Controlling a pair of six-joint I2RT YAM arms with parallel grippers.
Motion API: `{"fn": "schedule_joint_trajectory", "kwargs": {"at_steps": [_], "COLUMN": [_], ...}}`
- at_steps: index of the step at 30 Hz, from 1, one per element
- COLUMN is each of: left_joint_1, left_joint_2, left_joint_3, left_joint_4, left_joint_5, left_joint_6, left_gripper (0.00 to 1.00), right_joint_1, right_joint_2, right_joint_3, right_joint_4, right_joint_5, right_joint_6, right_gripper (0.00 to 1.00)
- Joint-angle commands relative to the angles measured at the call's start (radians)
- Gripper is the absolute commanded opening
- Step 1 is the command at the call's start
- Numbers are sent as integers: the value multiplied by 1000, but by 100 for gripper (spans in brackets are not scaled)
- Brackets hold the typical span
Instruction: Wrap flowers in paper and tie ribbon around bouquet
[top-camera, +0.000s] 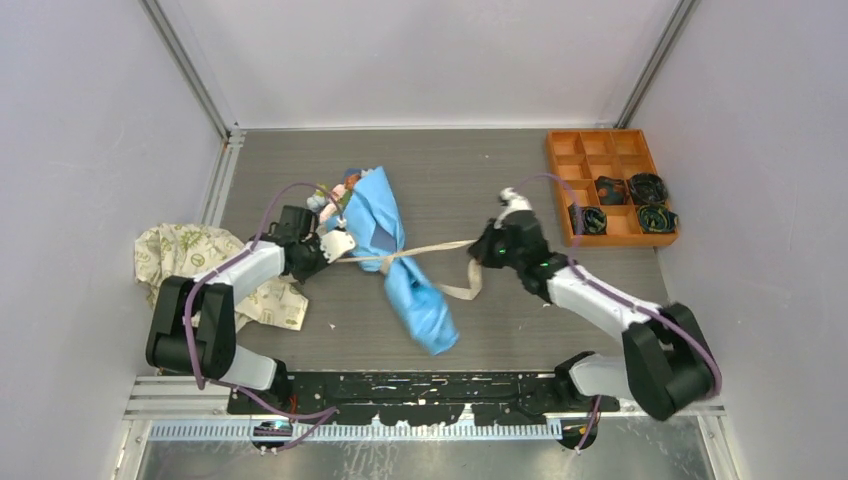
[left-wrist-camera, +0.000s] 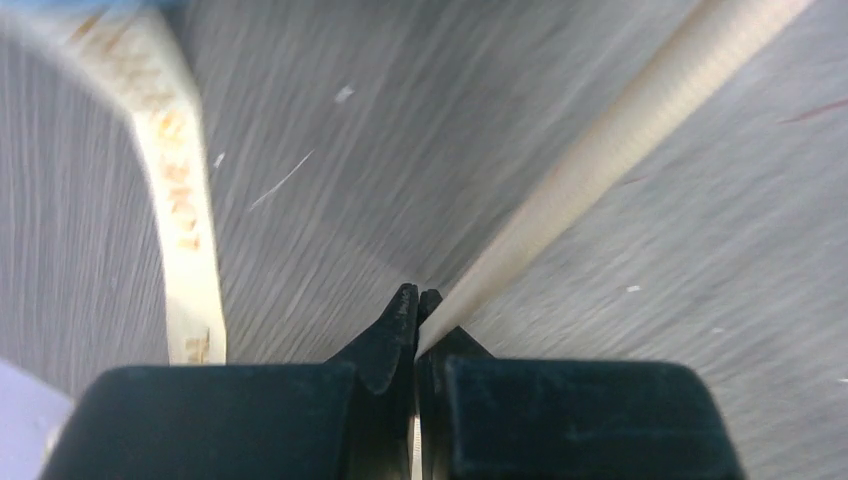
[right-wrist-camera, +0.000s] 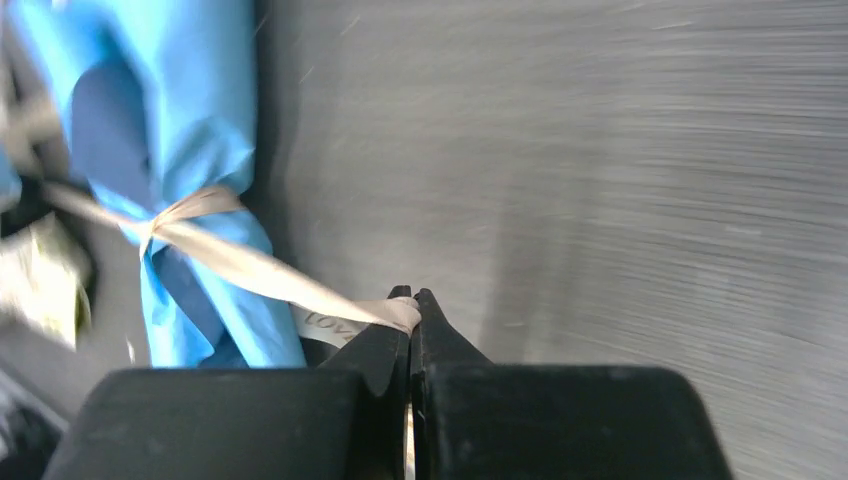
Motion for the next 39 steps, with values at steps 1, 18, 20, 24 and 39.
{"fn": "schedule_joint_trajectory", "kwargs": {"at_steps": [1, 18, 20, 24, 39], "left_joint_1": [157, 159, 39, -110, -209], "left_joint_2": [-83, -116, -98, 65, 632], "left_joint_3": [-76, 69, 80, 149, 889], "left_joint_4": [128, -5, -33, -57, -276], "left_joint_5": [-180, -9, 21, 5, 118], "left_joint_6": [-53, -211, -288, -392, -496], "left_gripper": [0, 0, 1, 0, 0], "right_joint_1": [-271, -26, 101, 220, 544], "right_joint_2": [-192, -477, -353, -99, 301], "right_joint_3": [-143, -199, -185, -129, 145], "right_joint_4": [-29, -222, -161, -4, 341], "right_joint_5": [31, -21, 26, -11, 2], "right_joint_6": [171, 103, 81, 67, 2], "right_gripper": [1, 1, 1, 1, 1]}}
